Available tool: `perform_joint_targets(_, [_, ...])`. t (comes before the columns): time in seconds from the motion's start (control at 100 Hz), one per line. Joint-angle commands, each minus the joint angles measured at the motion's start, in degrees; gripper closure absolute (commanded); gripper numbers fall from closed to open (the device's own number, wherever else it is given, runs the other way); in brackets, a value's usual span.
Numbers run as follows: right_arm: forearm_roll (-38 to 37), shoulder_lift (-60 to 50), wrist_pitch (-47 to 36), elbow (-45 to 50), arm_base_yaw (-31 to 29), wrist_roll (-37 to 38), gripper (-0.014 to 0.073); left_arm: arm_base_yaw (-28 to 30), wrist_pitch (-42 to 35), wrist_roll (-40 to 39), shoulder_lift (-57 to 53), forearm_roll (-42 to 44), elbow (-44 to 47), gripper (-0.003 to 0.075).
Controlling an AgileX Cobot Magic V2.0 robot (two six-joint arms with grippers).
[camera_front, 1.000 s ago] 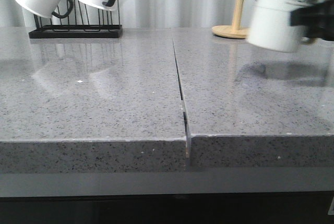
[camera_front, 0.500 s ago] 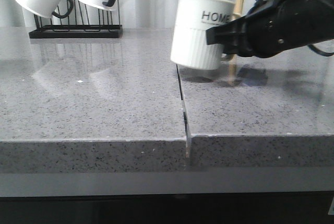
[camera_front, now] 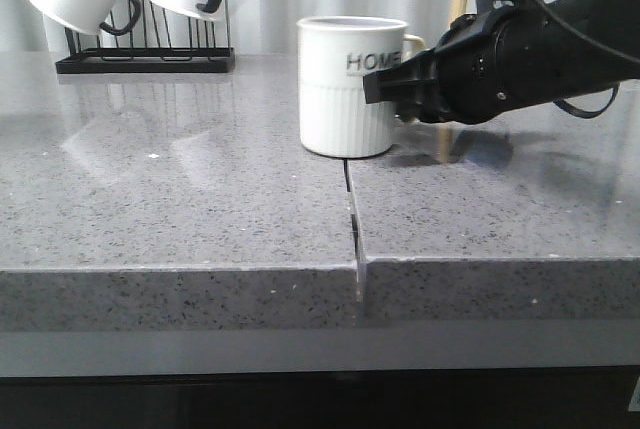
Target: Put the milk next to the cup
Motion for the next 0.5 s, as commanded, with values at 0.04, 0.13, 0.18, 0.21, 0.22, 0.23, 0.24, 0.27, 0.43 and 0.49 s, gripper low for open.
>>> perform_joint_targets(0.04, [-1.0, -2.1, -4.4, -1.6, 0.0, -0.1, 0.0286, -0.5, -4.3, -0.5, -1.8, -0.3, 2.4, 0.0741])
perform_joint_targets(0.13, [-1.4, -2.7, -4.3, -1.5, 0.0, 0.0, 0.0286, -0.5, -4.3, -0.5, -1.8, -0.3, 2.4, 0.0741])
perform_joint_targets(0.18, [-1.5, -3.4, -4.3, -1.2, 0.0, 0.0, 0.0286, -0.5, -4.3, -0.5, -1.8, -0.3, 2.4, 0.0741])
perform_joint_targets(0.21, [-1.5, -3.9, -4.3, -0.8, 0.0, 0.0, 0.0286, -0.5, -4.3, -0.5, -1.8, -0.3, 2.4, 0.0741])
perform_joint_targets(0.22, [-1.5, -4.1, -4.1, -0.7, 0.0, 0.0, 0.0286, -0.5, -4.3, -0.5, -1.8, -0.3, 2.4, 0.0741])
perform_joint_targets(0.23, [-1.5, -4.3, -4.0, -0.5, 0.0, 0.0, 0.0286, -0.5, -4.3, -0.5, -1.8, -0.3, 2.4, 0.0741])
perform_joint_targets(0.24, [-1.5, -4.5, -3.9, -0.4, 0.0, 0.0, 0.0286, -0.5, -4.3, -0.5, -1.8, -0.3, 2.4, 0.0741])
perform_joint_targets(0.27, [-1.5, -5.1, -3.9, 0.1, 0.0, 0.0, 0.0286, -0.5, -4.3, -0.5, -1.8, -0.3, 2.4, 0.0741])
perform_joint_targets(0.43, [-1.5, -9.0, -4.0, 4.2, -0.1, 0.0, 0.0286, -0.5, -4.3, -0.5, -1.8, -0.3, 2.4, 0.0741])
perform_joint_targets(0.49, [-1.5, -10.6, -3.9, 5.7, -0.1, 0.0, 0.0286, -0.5, -4.3, -0.5, -1.8, -0.3, 2.4, 0.0741])
